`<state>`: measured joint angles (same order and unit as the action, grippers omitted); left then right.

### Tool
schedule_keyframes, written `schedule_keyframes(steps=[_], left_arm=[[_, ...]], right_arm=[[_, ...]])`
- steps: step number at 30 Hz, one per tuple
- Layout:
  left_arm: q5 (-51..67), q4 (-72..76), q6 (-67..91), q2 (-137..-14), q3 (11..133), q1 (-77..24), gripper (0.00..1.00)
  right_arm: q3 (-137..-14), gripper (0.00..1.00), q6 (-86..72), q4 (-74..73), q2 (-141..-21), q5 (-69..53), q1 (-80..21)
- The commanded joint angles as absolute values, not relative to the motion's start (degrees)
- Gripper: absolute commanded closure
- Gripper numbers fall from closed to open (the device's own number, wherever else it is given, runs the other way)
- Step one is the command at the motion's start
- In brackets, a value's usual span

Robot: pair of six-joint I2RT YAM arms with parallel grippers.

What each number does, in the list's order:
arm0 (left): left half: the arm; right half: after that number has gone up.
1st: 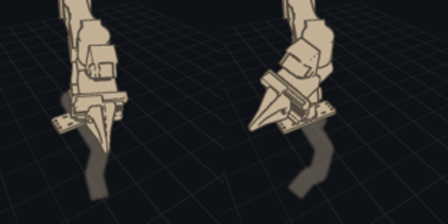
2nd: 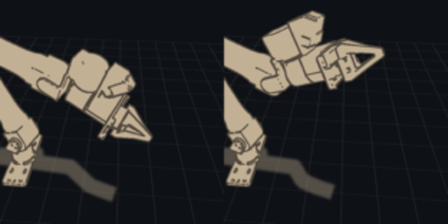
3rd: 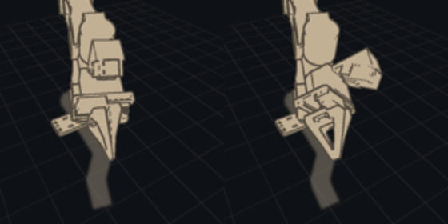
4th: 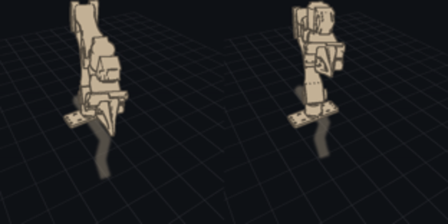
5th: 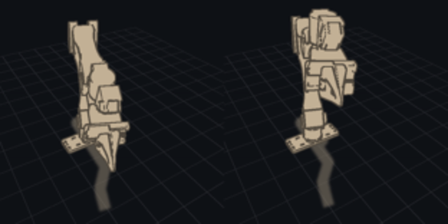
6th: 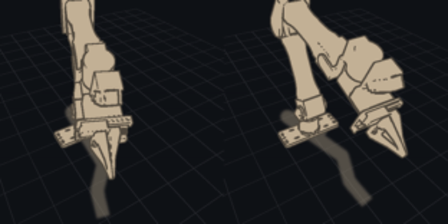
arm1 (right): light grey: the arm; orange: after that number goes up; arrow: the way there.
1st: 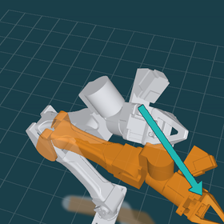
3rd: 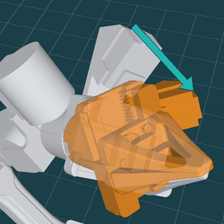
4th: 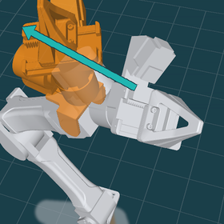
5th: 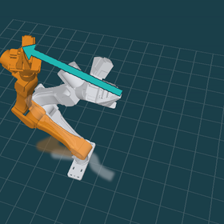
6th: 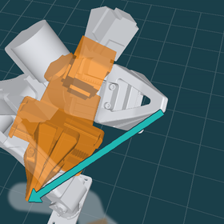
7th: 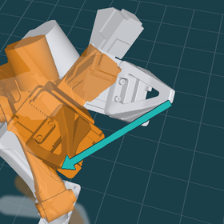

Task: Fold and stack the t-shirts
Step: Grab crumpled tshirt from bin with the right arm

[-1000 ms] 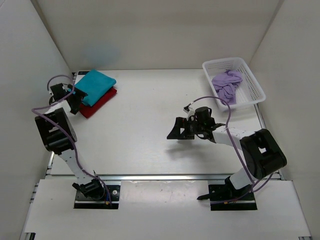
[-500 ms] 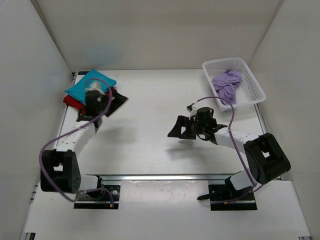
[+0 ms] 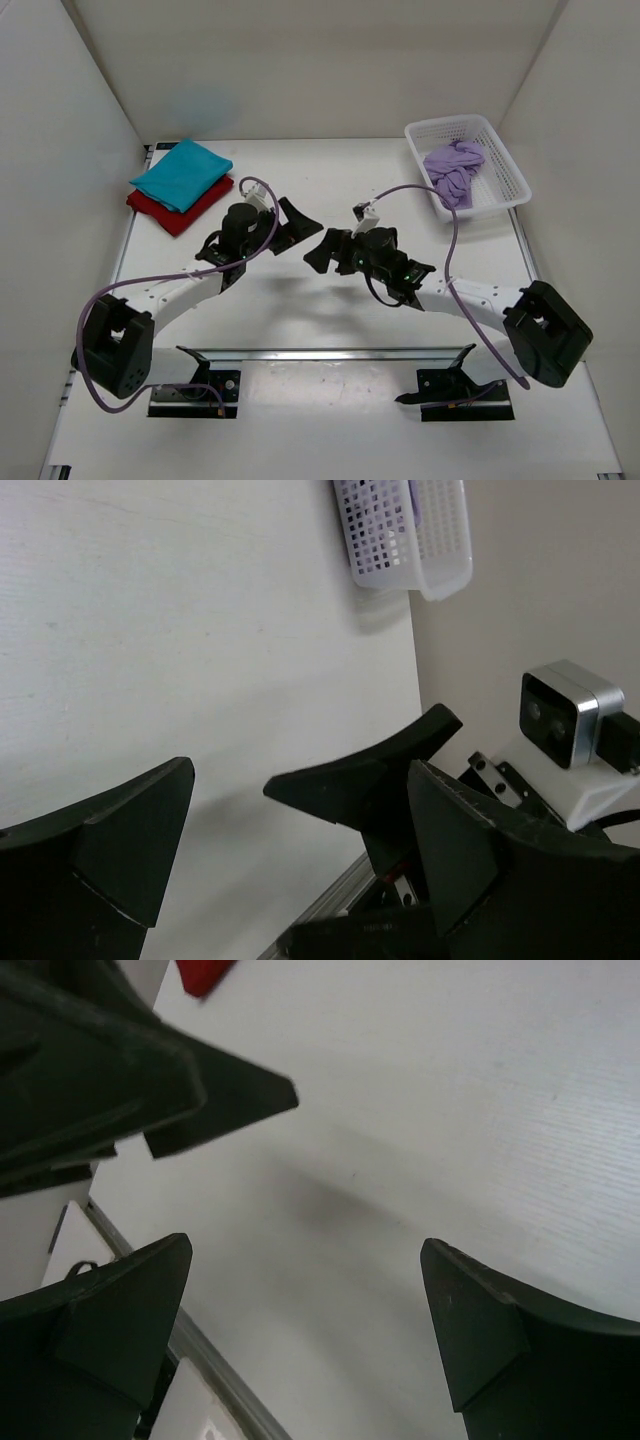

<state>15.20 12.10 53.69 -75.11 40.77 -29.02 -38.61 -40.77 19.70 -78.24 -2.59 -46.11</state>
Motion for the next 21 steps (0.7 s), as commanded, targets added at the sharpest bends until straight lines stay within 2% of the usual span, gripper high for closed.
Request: schedule_keyframes(steps=[1, 5, 10, 16, 21], left_arm=[[15.5, 14.4, 54.3, -73.5, 40.8, -30.0, 0.01], [13.9, 14.0, 52.8, -71.6, 39.2, -29.8, 0.01], [13.6, 17.1, 55.5, -69.8, 35.4, -28.6, 0.02], [19.2, 15.5, 54.4, -73.1, 38.4, -27.3, 0.01], [16.1, 14.4, 53.4, -71.4, 38.1, -28.2, 0.01]], right_arm=[[-38.0, 0.01, -41.9, 23.8, -79.2, 3.7, -44.0], [-37.8, 0.01, -46.2, 24.8, -80.7, 2.4, -43.9], [-38.1, 0.01, -46.0, 25.1, -80.5, 7.2, -45.4], [-41.0, 0.01, -43.3, 25.0, -82.4, 8.9, -47.3], [-40.5, 0.01, -42.1, 25.7, -82.3, 9.0, -47.8]])
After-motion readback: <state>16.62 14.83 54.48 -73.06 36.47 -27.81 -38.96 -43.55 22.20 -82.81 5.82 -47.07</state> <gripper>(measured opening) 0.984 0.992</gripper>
